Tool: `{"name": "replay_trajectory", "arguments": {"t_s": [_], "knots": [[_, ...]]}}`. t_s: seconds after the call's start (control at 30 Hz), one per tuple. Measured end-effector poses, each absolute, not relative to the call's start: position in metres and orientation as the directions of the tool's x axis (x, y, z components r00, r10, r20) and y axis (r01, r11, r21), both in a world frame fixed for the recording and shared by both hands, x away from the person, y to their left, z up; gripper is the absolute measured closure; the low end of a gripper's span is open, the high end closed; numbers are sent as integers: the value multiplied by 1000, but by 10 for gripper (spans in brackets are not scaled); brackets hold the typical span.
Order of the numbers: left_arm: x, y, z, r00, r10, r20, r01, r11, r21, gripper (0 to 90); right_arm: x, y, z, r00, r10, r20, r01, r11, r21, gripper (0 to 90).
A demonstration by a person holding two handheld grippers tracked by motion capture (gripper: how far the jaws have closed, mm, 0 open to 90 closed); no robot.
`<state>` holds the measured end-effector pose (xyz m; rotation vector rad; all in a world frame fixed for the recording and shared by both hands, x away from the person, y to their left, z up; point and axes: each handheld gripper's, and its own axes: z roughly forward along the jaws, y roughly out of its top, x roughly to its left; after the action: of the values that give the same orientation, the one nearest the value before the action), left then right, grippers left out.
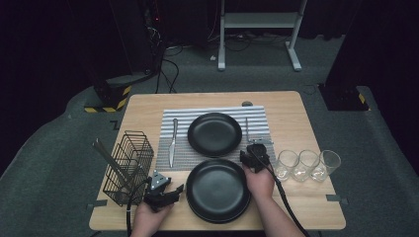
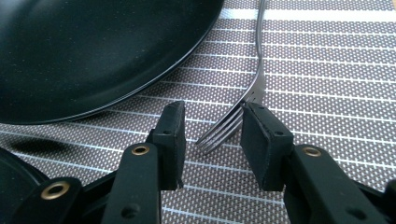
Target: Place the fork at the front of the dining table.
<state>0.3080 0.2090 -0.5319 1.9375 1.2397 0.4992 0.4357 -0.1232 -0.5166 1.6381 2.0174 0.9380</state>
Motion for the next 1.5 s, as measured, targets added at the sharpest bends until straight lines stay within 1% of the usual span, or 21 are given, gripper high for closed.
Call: {"name": "replay_trajectory", "arguments": {"t_s": [0.33,0.47,0.6,0.67,0.77,0.87,1.03,1.5], "knots": [[308,209,-532,450,890,-75,589,-233,774,398,435,-122,-515,-276,954,120,701,115,704,614],[308,209,-532,450,890,-74,589,-233,774,399,434,-123,-512,-272,957,101,689,120,715,612],[308,209,-532,451,890,-74,588,-233,774,399,433,-125,-506,-266,961,80,667,124,735,634],[308,209,-532,451,889,-73,588,-235,774,400,432,-125,-502,-264,962,67,652,127,748,660],[308,209,-532,451,889,-71,588,-237,774,400,432,-122,-497,-275,960,46,626,143,766,783],[308,209,-532,451,890,-74,588,-234,774,399,434,-116,-496,-292,956,19,621,174,764,819],[308,209,-532,451,889,-77,589,-231,775,399,439,-115,-503,-289,957,9,645,188,741,814],[308,209,-532,451,889,-74,588,-234,774,398,438,-118,-505,-270,963,9,652,176,737,785]]}}
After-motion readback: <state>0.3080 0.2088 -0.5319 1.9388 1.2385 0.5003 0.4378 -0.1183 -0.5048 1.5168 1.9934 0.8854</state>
